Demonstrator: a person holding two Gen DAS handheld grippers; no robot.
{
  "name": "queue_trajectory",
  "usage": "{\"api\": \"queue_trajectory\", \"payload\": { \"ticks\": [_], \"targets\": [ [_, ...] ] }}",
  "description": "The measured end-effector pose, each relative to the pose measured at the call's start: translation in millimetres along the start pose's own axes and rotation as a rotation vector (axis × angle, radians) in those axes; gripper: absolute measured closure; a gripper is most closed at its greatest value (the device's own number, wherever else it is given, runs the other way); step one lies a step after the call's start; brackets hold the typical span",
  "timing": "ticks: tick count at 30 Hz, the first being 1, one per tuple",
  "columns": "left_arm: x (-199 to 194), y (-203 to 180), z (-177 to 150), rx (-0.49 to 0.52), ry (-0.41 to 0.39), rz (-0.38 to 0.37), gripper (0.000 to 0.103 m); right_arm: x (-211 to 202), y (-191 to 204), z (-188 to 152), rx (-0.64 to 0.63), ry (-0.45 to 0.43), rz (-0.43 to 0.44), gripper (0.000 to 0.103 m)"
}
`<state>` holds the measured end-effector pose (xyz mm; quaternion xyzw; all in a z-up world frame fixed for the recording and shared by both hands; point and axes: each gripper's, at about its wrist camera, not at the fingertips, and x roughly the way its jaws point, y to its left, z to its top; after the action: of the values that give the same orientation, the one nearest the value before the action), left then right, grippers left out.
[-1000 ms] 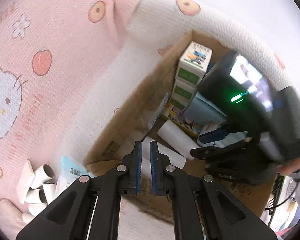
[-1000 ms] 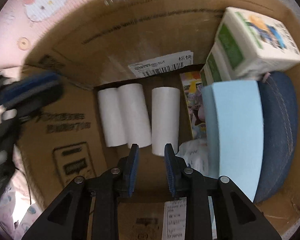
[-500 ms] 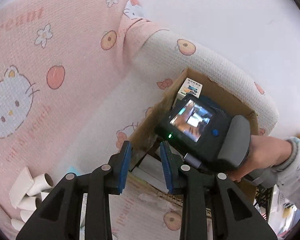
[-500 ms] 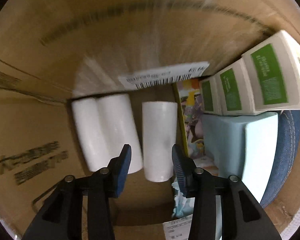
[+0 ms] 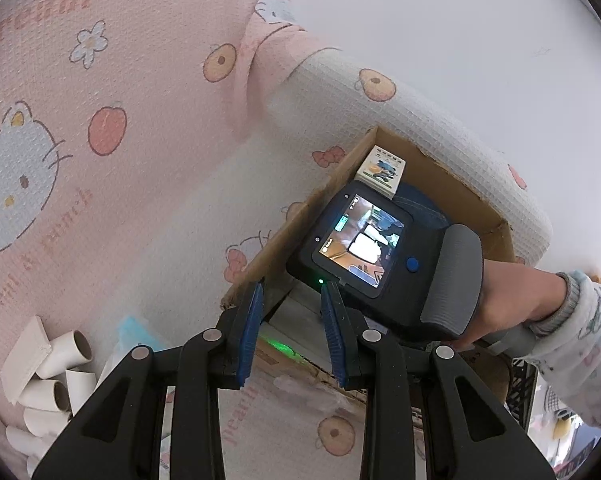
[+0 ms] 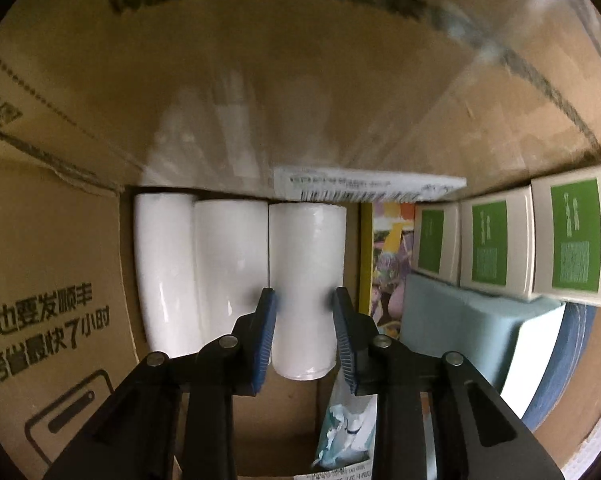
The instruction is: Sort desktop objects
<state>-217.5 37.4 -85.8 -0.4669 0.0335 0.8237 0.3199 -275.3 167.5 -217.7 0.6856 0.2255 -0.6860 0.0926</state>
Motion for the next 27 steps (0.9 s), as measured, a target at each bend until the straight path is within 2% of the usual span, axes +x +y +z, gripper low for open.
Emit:
{"api": "queue_trajectory", "payload": {
  "ticks": [13,18,21,27],
  "targets": [
    [0.0,-0.7,1.9,-0.006,0.003,0.026,0.069,-7.8,-14.2,0.1,0.038,-0.009,0.031,0.077],
    [1.3,-5.9,3.5,0.011,-0.002,0.077,0.057,-39.2,-32.3,-6.0,0.052,-0.080,0.005,0.077],
    [2.9,-9.2,3.8,0.005,0.000,0.092,0.050,-59.4,-36.4,-16.5,0.052,-0.115,0.019,0.077],
    [0.1,-18.6,0.0,-0.005,-0.032,0.082,0.047,-91.5,-24.6,-50.9,0.032,-0.187,0.003,0.077]
  ]
}}
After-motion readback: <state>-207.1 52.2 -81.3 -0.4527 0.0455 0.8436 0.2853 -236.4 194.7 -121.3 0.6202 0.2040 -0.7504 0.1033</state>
